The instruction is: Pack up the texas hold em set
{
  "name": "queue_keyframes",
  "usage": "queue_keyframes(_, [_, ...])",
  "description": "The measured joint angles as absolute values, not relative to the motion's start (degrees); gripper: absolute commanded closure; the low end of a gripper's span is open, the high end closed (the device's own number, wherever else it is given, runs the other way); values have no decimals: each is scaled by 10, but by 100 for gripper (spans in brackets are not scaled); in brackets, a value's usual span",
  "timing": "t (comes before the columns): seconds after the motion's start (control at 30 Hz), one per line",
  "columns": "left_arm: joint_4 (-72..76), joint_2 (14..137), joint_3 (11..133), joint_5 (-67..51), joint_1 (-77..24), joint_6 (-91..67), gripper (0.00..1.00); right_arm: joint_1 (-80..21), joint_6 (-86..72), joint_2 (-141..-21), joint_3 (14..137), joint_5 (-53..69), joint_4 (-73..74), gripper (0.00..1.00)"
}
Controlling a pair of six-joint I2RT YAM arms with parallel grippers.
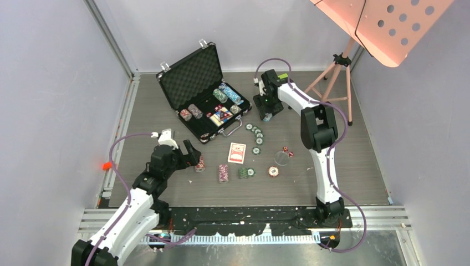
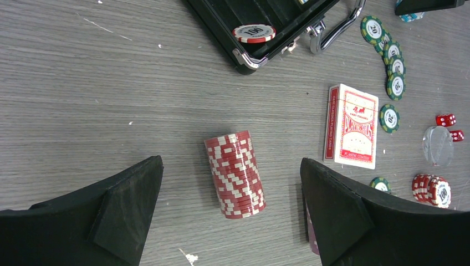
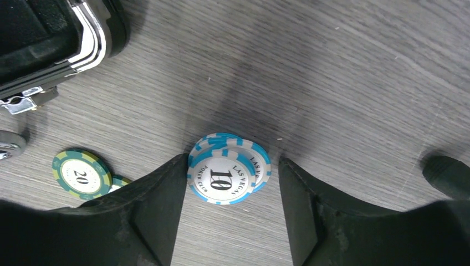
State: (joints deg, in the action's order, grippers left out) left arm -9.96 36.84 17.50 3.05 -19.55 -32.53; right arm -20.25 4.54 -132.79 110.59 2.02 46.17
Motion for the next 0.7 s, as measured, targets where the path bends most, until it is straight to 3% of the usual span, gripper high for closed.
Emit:
queue_keyframes(0.17, [-99, 367, 175, 32, -196, -325, 2, -208, 44, -1328, 1105, 20, 461, 45])
queue_keyframes(0.7, [-100, 359, 175, 34, -196, -325, 2, -218, 32, -1320, 1091, 4, 450, 60])
